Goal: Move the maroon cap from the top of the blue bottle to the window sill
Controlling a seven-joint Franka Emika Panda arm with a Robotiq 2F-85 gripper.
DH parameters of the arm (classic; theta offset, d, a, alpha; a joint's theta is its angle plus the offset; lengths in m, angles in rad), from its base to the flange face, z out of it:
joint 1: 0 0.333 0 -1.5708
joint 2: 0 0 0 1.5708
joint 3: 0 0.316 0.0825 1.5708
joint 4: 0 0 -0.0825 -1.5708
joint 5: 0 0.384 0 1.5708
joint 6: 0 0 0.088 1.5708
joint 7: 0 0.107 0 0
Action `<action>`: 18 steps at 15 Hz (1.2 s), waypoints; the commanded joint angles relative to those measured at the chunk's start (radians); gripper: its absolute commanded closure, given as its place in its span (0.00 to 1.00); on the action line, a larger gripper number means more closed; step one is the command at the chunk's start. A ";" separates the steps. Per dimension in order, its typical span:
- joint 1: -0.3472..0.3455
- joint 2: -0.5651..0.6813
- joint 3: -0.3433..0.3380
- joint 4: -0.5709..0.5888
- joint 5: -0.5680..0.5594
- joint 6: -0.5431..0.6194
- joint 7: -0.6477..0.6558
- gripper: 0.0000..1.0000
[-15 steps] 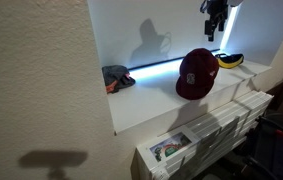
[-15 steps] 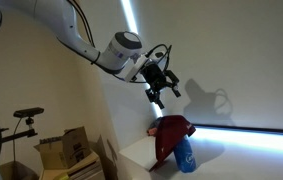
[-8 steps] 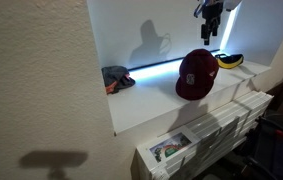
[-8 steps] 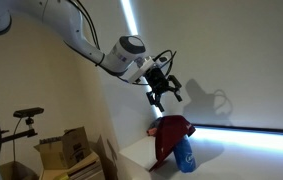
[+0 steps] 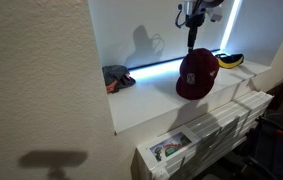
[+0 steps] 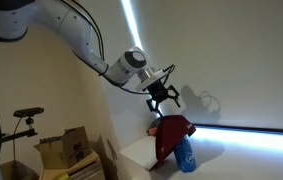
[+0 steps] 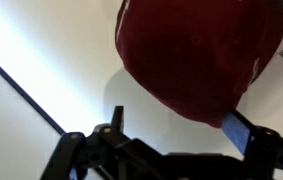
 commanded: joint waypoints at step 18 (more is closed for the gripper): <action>-0.025 0.030 -0.005 0.048 0.076 -0.220 -0.053 0.34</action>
